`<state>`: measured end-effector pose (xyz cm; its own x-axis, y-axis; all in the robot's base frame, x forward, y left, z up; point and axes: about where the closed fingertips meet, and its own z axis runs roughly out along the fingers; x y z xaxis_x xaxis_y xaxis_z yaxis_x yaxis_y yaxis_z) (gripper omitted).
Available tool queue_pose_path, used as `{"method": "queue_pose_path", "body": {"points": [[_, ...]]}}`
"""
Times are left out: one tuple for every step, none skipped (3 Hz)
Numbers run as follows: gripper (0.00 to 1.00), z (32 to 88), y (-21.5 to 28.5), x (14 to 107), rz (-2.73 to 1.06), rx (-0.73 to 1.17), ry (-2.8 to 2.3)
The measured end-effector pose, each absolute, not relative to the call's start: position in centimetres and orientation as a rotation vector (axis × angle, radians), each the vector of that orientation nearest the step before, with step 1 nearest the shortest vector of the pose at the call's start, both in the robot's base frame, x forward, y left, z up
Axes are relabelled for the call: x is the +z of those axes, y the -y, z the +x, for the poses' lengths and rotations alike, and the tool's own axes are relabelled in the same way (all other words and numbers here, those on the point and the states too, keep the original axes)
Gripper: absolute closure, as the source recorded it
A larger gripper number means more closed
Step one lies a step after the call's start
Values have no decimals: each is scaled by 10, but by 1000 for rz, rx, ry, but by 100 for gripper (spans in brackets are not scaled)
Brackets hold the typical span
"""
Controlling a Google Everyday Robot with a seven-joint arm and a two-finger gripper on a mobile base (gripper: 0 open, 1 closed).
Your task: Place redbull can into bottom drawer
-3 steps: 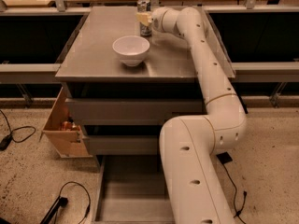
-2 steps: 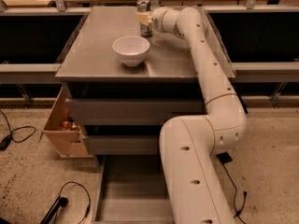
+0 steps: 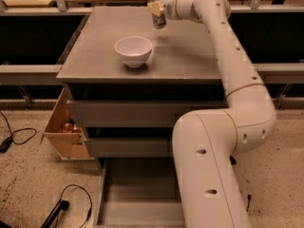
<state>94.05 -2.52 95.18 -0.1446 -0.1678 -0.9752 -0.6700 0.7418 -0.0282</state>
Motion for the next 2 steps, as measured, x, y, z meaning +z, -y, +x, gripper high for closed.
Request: {"method": "queue_pose_path", "body": {"points": [[100,917,51,976,-662,473,-1766],[100,889,105,1029,-559,386,-1794]]}}
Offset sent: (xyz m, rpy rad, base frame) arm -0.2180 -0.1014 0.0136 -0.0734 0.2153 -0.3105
